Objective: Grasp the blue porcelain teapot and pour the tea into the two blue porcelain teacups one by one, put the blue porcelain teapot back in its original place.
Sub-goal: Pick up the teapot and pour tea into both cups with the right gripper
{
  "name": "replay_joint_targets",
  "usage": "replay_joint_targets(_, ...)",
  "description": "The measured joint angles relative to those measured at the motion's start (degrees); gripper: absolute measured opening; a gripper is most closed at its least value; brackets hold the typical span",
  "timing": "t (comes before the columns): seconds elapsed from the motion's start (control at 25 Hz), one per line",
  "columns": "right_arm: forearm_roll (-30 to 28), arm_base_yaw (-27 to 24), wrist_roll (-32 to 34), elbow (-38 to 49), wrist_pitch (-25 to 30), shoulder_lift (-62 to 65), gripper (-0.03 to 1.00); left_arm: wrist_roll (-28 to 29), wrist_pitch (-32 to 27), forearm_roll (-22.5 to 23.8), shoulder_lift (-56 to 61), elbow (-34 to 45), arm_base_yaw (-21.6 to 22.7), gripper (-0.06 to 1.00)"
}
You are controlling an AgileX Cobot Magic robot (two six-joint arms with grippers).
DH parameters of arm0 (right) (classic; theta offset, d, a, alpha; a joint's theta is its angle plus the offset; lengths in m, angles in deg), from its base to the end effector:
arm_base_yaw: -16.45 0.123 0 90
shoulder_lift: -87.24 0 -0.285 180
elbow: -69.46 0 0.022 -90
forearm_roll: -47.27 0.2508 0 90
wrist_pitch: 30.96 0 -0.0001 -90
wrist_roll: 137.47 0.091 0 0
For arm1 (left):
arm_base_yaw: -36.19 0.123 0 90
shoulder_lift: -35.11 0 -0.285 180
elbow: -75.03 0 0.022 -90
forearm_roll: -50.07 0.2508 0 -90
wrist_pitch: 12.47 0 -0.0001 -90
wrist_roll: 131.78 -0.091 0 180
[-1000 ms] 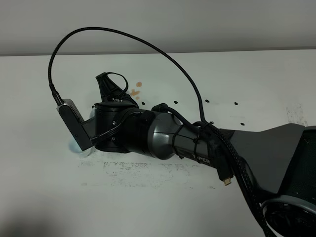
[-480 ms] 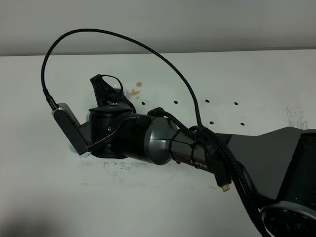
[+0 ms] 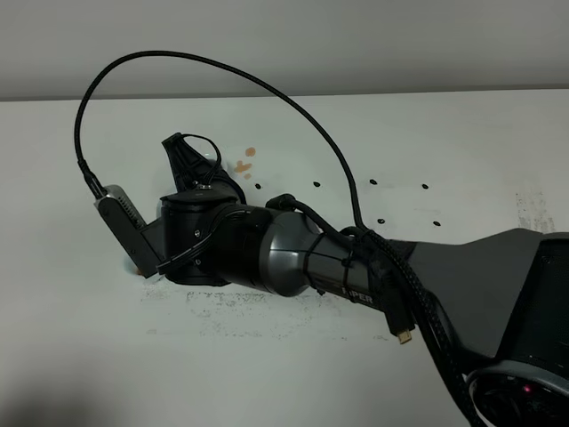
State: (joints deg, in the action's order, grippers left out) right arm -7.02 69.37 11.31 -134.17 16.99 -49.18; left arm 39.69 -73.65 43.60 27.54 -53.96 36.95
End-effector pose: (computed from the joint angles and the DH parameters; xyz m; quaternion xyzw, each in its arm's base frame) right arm 0.3375 0.3554 0.1826 -0.7694 0.4874 -0.3502 0.2187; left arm -0.0012 -0.0090 0.2652 0.0598 0.8615 -0.0157 0.5039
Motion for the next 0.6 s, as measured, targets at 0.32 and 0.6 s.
replay_joint_targets(0.32,-1.25,0.0,0.05,0.0,0.05,-0.07,0.08,0.0,0.0,0.0,0.0,0.0,0.0,0.73)
replay_joint_targets(0.6,-1.38,0.0,0.05,0.0,0.05,-0.07,0.08,0.0,0.0,0.0,0.0,0.0,0.0,0.73)
